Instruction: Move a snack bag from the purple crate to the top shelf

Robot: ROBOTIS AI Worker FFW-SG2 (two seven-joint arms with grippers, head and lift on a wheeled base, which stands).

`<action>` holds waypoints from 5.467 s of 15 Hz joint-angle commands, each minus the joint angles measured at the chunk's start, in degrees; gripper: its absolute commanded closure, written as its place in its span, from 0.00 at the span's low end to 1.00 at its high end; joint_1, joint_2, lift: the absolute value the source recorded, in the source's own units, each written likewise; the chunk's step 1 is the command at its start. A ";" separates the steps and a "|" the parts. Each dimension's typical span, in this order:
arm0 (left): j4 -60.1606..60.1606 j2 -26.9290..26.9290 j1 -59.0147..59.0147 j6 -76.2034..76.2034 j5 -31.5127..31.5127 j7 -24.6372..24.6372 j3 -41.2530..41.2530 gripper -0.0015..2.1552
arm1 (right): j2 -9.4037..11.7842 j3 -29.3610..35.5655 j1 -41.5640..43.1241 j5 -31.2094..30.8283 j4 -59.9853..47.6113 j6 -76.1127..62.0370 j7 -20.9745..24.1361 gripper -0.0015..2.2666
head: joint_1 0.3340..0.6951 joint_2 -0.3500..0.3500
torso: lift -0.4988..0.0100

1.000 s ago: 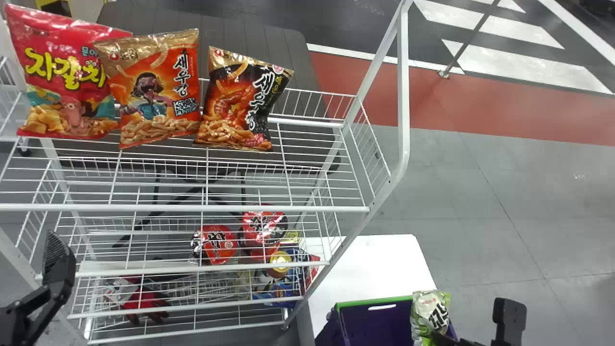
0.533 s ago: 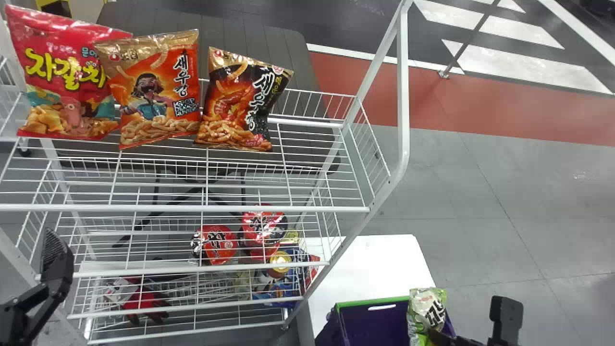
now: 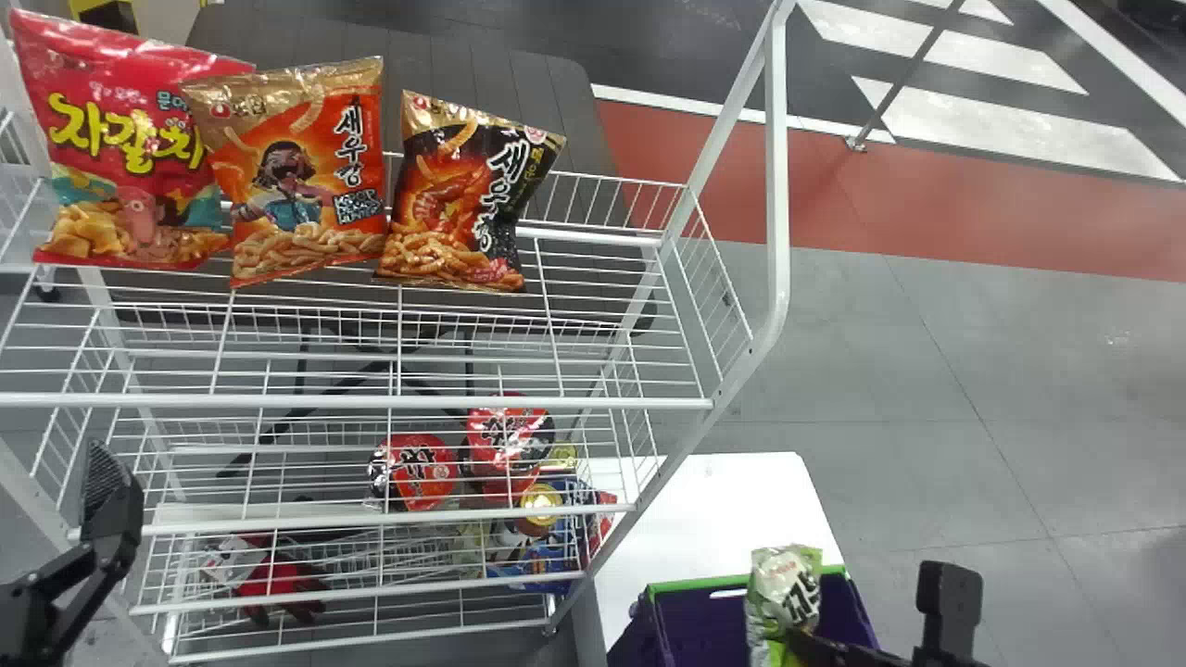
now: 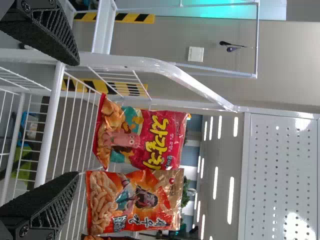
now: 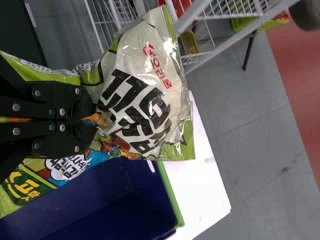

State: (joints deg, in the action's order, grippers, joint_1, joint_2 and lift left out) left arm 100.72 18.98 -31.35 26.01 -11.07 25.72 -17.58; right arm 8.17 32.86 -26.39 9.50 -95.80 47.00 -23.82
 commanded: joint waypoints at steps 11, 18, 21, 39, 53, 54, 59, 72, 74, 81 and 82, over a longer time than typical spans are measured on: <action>-0.26 -0.35 -0.29 0.22 0.09 0.21 0.17 0.00 | -8.00 -7.02 -7.19 4.56 -44.03 35.22 0.61 0.88 | 1.00 0.24 | 0.98; -0.26 -0.17 -0.47 0.40 0.18 0.30 0.26 0.00 | -8.00 -10.00 2.66 4.12 -56.86 43.08 3.69 0.89 | 1.00 0.41 | 0.98; -0.26 0.00 -0.56 0.75 0.18 0.38 0.26 0.00 | -8.00 -11.67 9.43 4.21 -60.64 43.08 4.31 0.89 | 1.00 0.42 | 0.98; -0.26 0.35 -1.17 2.86 0.97 1.44 0.26 0.00 | -8.22 -28.81 19.36 -7.04 -50.27 41.20 14.15 0.88 | 1.00 0.54 | 0.98; -1.57 0.09 -1.96 6.73 1.93 2.41 0.17 0.00 | -8.22 -27.85 20.50 -6.16 -34.45 1.47 14.50 0.88 | 1.00 0.53 | 0.98; -1.57 0.09 -1.96 6.73 2.02 2.41 0.17 0.00 | -8.22 -27.85 20.50 -6.07 -32.87 -0.28 14.59 0.88 | 1.00 0.53 | 0.98; -1.66 0.27 -2.05 6.90 2.55 2.93 0.26 0.00 | -8.22 -26.26 21.29 -3.44 -26.37 -4.33 13.97 0.88 | 1.00 0.51 | 0.98; -2.45 0.27 -2.05 7.96 2.55 3.11 0.26 0.00 | -8.22 -23.63 28.94 -5.55 -7.03 -16.46 14.32 0.88 | 1.00 0.45 | 0.98; -2.72 0.18 -2.05 8.13 2.55 3.11 0.61 0.00 | -8.22 -23.89 29.90 -7.30 -4.39 -18.92 14.50 0.88 | 1.00 0.45 | 0.98; -3.51 -0.17 -1.61 8.48 2.29 3.02 1.40 0.00 | -8.22 -27.14 24.45 -8.97 -1.58 -36.67 17.66 0.88 | 1.00 0.46 | 0.98; -3.68 -0.17 -1.44 8.48 2.20 2.93 1.49 0.00 | -8.22 -27.76 23.40 -9.41 -1.41 -39.83 18.98 0.88 | 1.00 0.47 | 0.98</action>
State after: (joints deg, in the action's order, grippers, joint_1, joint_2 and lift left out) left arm 97.22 18.81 -32.96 34.49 -8.73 28.69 -16.24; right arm 0.00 6.10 -1.27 0.80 -97.38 11.86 -5.67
